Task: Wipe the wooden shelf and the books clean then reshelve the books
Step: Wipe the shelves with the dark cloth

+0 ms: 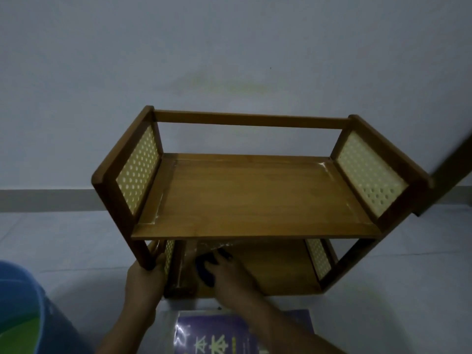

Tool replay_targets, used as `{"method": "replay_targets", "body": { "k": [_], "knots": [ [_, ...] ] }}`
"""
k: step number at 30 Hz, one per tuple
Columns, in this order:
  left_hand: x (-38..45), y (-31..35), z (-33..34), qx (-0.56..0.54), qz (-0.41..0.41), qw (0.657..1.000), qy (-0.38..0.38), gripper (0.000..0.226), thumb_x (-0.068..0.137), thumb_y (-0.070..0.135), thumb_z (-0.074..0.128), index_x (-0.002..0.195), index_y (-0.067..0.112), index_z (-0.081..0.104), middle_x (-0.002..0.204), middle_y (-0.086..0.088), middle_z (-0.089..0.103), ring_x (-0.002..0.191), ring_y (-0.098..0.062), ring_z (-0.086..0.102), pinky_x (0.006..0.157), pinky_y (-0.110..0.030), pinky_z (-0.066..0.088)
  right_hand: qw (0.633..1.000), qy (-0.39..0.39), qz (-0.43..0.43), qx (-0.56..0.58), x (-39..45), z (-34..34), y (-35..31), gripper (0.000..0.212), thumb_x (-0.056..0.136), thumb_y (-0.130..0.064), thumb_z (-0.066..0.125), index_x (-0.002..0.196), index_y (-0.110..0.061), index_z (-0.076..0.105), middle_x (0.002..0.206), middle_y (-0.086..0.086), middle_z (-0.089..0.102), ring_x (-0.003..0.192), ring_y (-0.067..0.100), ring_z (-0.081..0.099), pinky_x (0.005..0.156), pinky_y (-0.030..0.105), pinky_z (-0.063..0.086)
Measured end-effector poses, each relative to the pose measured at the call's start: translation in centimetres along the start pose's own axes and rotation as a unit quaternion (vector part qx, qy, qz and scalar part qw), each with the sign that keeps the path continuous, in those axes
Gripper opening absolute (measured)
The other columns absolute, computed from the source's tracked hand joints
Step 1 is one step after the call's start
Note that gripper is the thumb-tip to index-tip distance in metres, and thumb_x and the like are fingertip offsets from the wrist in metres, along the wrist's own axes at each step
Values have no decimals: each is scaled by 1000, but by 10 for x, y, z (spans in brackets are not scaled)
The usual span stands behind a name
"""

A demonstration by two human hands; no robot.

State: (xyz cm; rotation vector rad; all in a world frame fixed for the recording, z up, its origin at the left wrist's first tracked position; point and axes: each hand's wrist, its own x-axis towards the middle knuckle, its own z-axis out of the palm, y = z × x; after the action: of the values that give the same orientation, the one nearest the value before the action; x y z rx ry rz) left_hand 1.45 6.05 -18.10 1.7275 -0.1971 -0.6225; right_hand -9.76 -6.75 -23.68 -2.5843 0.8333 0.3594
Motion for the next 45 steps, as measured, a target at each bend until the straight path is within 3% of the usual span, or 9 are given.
{"method": "replay_targets", "body": {
  "k": [5,9,12,22,27,32,39,42,45],
  "knots": [
    [4,-2,0,15,-17,1000,-2,36,100,11,42,135,12,50,89,7,55,78,-10,51,76,-35,42,973,-18,217,-82,-28,-13,96,59,100,-15,35,153,-16,7,160,15,1,144,40,15,110,47,34],
    [5,-3,-4,35,-16,999,-23,38,100,10,41,137,16,49,82,13,54,75,-5,50,60,-26,39,969,119,184,-111,4,7,141,45,91,-12,49,136,-5,48,133,25,52,117,46,51,95,58,44],
    [7,-3,-5,24,-29,999,-37,41,100,8,41,139,16,47,100,5,62,83,-10,55,71,-31,45,975,104,191,-35,37,12,128,40,98,-17,37,136,-6,43,135,20,48,125,40,45,106,55,34],
    [4,-9,-2,8,5,1000,-25,40,98,6,43,137,15,48,95,9,61,85,-9,58,64,-27,44,997,-14,-54,61,77,1,-30,62,97,-17,45,150,-31,15,157,5,18,140,36,20,110,55,27],
    [1,-8,3,-21,12,999,22,38,97,5,47,134,10,52,88,7,60,78,-10,56,64,-27,46,984,11,-175,9,22,19,-32,54,89,-9,54,141,-18,43,157,5,21,144,34,9,117,46,12],
    [-1,-11,10,-48,8,996,74,37,97,7,49,134,11,52,112,-5,61,81,-9,55,64,-26,44,974,-21,-216,59,22,11,-12,48,89,-7,53,136,-18,53,156,3,29,143,27,21,116,40,22],
    [-3,-8,12,-62,3,995,77,38,97,8,48,135,11,51,116,-6,60,85,-15,58,64,-28,45,997,0,22,73,-44,-19,138,57,96,-4,46,149,-18,28,161,10,6,147,28,12,109,33,31],
    [-4,-7,8,-57,10,997,55,42,98,10,48,139,10,45,130,-1,54,108,-23,56,79,-35,46,994,-2,108,28,-58,-17,158,63,94,-1,49,150,-18,25,160,11,5,143,33,23,106,33,36],
    [-4,-7,3,-51,13,999,12,41,98,7,46,139,8,44,118,5,50,91,-11,56,72,-31,45,991,80,109,-5,-37,-6,157,61,91,-1,52,147,-15,33,158,14,17,143,33,23,111,40,36]
  ]
}}
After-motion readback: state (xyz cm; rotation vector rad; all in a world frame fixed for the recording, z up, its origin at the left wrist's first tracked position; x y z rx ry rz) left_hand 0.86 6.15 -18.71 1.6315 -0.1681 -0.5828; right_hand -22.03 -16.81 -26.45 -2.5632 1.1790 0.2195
